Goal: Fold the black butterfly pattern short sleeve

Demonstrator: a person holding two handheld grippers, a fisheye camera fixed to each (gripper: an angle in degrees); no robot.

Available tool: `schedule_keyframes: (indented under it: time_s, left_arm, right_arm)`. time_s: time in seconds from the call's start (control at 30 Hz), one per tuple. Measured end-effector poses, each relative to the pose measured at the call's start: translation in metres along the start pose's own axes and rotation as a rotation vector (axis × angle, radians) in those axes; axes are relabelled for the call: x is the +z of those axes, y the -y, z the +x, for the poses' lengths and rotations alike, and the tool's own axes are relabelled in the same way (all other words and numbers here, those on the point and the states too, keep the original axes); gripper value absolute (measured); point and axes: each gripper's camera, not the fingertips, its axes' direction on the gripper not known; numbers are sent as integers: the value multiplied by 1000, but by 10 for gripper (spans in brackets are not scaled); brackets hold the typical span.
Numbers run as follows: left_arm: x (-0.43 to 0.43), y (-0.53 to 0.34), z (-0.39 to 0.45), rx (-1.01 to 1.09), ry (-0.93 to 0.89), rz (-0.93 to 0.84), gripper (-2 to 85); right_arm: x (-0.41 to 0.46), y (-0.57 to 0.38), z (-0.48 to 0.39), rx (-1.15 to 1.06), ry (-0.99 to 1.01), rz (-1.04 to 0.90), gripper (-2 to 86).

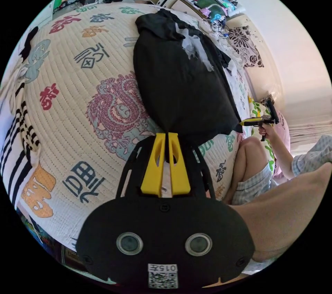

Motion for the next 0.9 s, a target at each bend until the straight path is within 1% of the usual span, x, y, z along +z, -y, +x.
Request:
schedule_keyframes:
  time_s: [0.1, 0.2, 0.27, 0.33, 0.37, 0.4, 0.47, 0.53, 0.6, 0.67, 0.73, 0.8, 0.9]
  left_arm:
    - [-19, 0, -8, -2, 3, 18, 0]
    - [-10, 3, -11, 26, 43, -22, 10]
    - [-3, 7, -16, 13, 53, -37, 24]
    - [-11, 13, -26, -13, 13, -44, 61]
    - [-15, 14, -28, -19, 31, -57, 73]
    - [-26, 17, -30, -25, 97, -80, 89]
    - [-49, 28, -25, 24, 216, -58, 104]
    - [-76, 64, -6, 153, 349, 42, 113]
    - [-82, 105, 11, 270, 381, 106, 116]
    - [-70, 150, 27, 376, 362, 143, 118]
    - [-32, 212, 43, 470, 365, 102, 117]
    - [0, 250, 50, 507, 374, 47, 112]
    - [40, 295, 36, 473, 382, -48, 84]
  right_arm:
    - [-9, 0, 2, 8, 30, -16, -8]
    - [1, 13, -1, 7, -13, -54, -5]
    - [9, 26, -1, 2, -6, -83, 2]
    - [18, 39, -2, -4, -29, -151, 35]
    - [18, 40, -3, -6, -46, -159, 41]
    - [17, 42, -2, 1, -75, -161, 55]
    - [12, 44, 2, 32, -81, -142, 59]
    - [-4, 53, 6, 74, -43, -45, 60]
    - [-16, 66, 6, 81, -20, 39, 60]
    - [-23, 85, 0, 60, -2, 88, 60]
    - [-24, 107, -11, 11, 16, 95, 61]
    - [-22, 118, -20, -20, 11, 85, 62]
    - [-21, 126, -26, -34, 2, 69, 63]
